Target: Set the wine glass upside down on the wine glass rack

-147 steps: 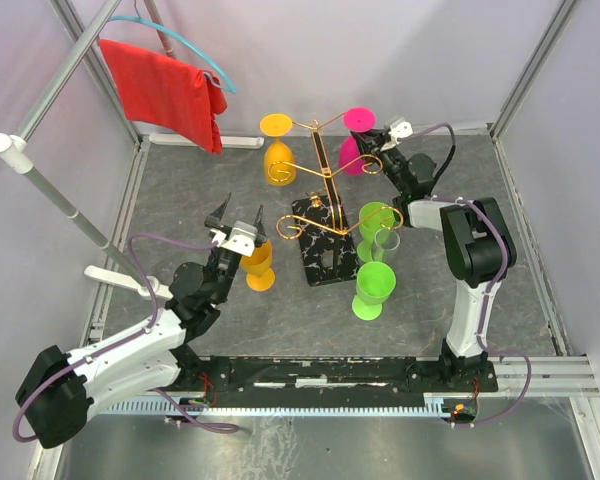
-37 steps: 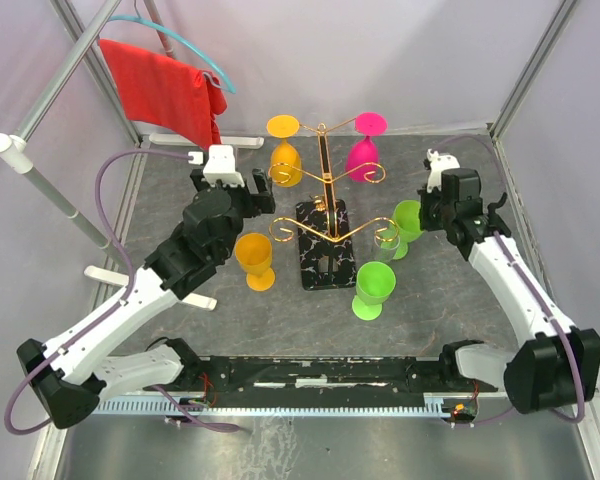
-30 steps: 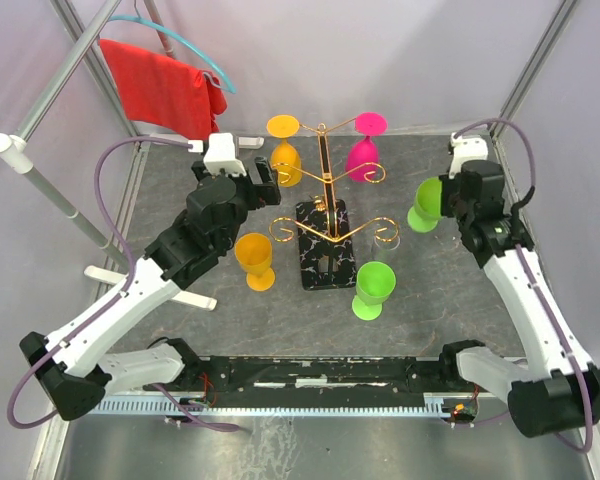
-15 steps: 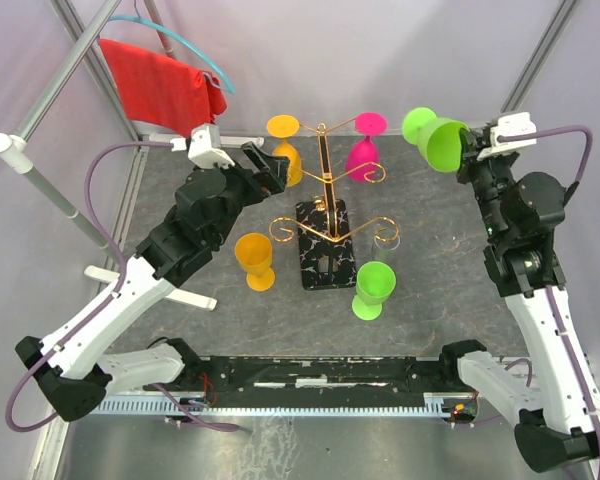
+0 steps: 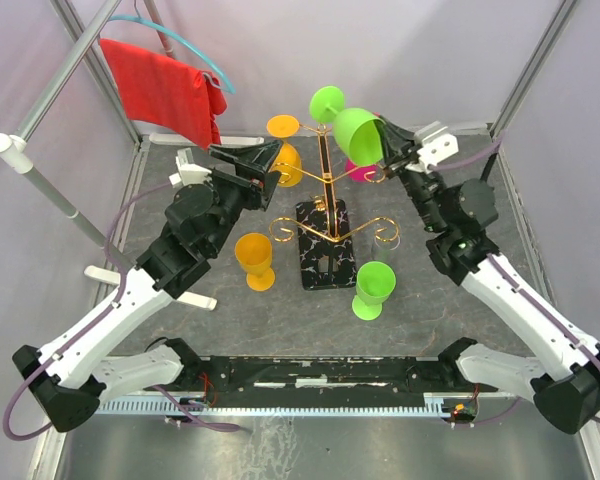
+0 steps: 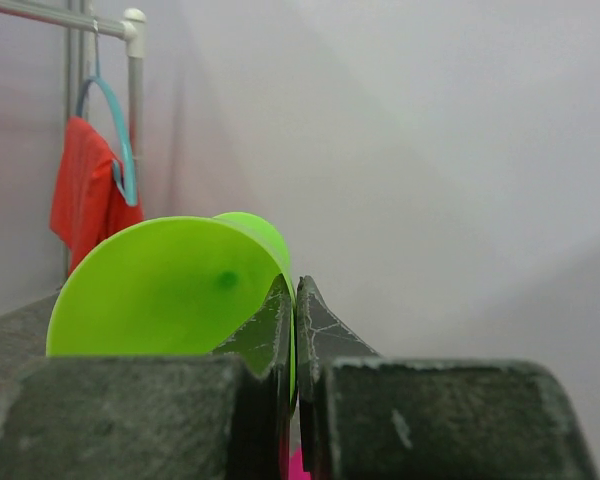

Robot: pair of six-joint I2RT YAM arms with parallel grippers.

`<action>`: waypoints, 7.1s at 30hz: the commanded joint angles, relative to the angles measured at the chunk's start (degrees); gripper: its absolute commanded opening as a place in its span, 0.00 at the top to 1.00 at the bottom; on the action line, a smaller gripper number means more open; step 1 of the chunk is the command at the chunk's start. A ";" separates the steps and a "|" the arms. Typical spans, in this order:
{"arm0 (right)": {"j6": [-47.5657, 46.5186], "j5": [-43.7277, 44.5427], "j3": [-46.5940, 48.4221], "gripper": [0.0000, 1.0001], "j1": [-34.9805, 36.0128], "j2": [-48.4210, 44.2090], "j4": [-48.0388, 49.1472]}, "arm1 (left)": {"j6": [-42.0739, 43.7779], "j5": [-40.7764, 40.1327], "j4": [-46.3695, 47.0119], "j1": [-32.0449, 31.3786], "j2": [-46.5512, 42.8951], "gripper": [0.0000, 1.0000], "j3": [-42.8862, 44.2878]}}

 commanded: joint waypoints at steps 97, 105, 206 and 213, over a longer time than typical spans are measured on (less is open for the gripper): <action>-21.14 14.74 -5.84 1.00 27.69 4.86 18.75 | 0.90 -3.40 7.85 4.42 -8.09 0.83 -7.59; -21.60 11.48 -3.87 1.00 27.69 5.62 21.78 | -4.26 3.55 6.57 4.44 -8.88 0.57 -10.52; -24.17 12.93 -12.59 0.17 27.75 3.56 17.55 | 50.53 -5.01 14.62 14.15 -8.08 0.97 -2.60; -24.41 17.38 -13.19 0.00 27.78 -0.30 11.01 | 65.55 -5.84 17.78 17.03 -7.09 0.97 -7.13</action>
